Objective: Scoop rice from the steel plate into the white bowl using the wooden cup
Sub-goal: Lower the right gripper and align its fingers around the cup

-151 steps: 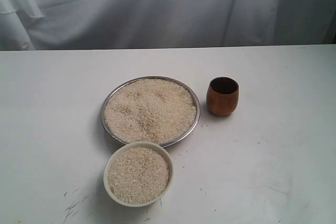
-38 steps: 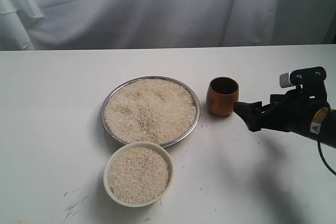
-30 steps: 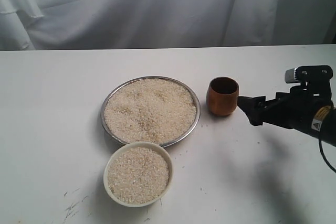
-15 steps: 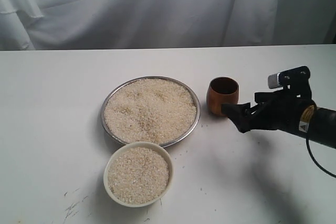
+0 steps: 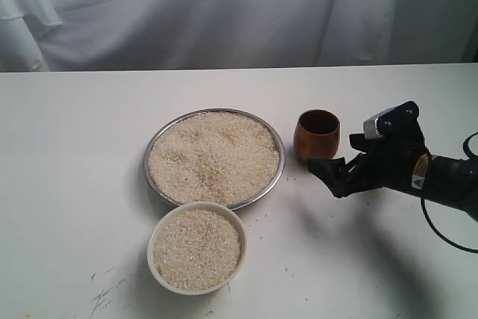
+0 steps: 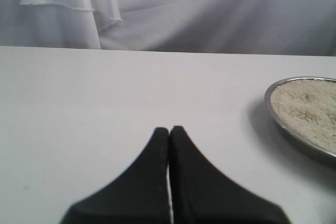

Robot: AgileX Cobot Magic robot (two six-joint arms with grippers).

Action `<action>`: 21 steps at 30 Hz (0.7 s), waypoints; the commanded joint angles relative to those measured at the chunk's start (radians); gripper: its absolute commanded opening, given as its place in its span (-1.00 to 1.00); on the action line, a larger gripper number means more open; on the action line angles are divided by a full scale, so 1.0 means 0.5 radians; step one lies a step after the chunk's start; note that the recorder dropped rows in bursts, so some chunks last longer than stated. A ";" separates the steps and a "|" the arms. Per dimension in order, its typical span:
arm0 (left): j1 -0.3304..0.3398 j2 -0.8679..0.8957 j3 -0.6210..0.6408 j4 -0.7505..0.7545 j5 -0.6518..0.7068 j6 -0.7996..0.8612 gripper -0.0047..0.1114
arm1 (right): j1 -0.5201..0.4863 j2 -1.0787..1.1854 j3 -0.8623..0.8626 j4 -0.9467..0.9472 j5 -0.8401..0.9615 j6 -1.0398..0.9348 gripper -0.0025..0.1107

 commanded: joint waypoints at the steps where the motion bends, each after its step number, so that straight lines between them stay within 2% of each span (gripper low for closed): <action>1: -0.003 -0.010 0.009 -0.001 -0.013 -0.006 -0.92 | 0.005 0.002 -0.013 -0.011 -0.049 -0.302 0.72; 13: -0.003 -0.010 0.009 -0.001 -0.013 -0.006 -0.92 | -0.008 0.186 -0.013 0.139 -0.265 -0.595 0.72; 16: -0.003 -0.010 0.009 -0.001 -0.013 -0.006 -0.92 | -0.016 0.297 -0.013 0.218 -0.456 -0.647 0.72; 21: -0.003 -0.010 0.009 -0.001 -0.013 -0.006 -0.92 | -0.118 0.374 -0.022 0.213 -0.585 -0.650 0.72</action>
